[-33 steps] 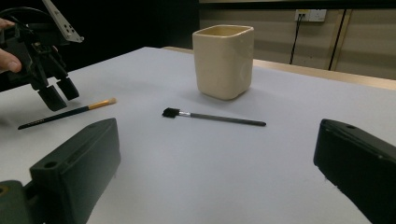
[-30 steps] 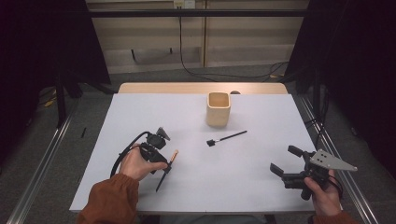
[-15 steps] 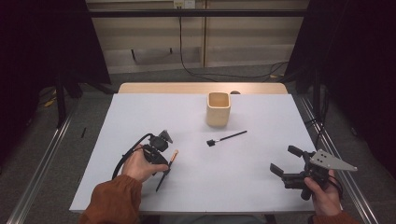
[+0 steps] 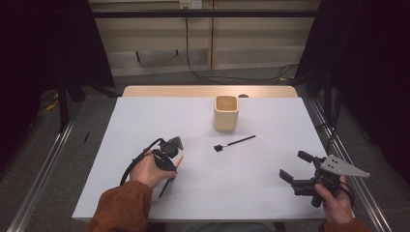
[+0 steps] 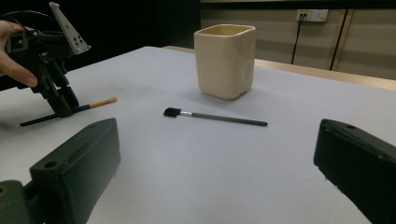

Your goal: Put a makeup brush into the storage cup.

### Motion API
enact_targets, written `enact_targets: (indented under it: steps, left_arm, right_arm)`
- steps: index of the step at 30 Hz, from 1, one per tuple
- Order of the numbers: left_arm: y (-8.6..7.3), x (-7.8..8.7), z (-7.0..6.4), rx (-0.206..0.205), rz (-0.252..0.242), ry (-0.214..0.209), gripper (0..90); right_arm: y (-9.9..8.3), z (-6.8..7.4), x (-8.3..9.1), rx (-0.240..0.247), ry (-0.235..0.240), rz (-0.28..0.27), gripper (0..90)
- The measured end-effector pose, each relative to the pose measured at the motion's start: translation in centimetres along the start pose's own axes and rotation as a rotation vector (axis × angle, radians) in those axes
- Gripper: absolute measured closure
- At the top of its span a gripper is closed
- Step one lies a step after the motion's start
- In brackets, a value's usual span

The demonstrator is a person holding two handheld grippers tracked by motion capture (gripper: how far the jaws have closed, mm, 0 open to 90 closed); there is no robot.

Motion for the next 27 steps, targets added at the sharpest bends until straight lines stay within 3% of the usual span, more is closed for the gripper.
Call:
enact_targets:
  steps: [8, 14, 17, 27]
  left_arm:
    - [0.3, -0.1, -0.2, 0.016, 0.028, 0.028, 64.5]
    - [0.3, 0.0, 0.5, 0.024, 0.015, 0.016, 84.0]
    - [0.3, 0.1, 0.5, 0.019, 0.015, 0.021, 84.3]
    - [0.2, 0.3, 0.9, 0.026, -0.003, -0.037, 84.5]
  right_arm:
    - [0.0, 0.0, 0.0, 0.001, 0.002, 0.001, 0.0]
    - [0.0, 0.0, -0.1, -0.008, 0.000, 0.003, 0.0]
    - [0.0, 0.0, -0.1, -0.006, -0.001, 0.009, 0.0]
    - [0.0, 0.0, -0.1, -0.008, -0.001, 0.008, 0.0]
Point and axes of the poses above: each handheld gripper's, and its own axes: x roughly backward along the jaws, y roughly out of its top, z roughly to its left, the point moved 6 cm from there along -x, roughly forward along the jaws, and after that the axes turned 7 degrees about x, right-handed, at the moved point
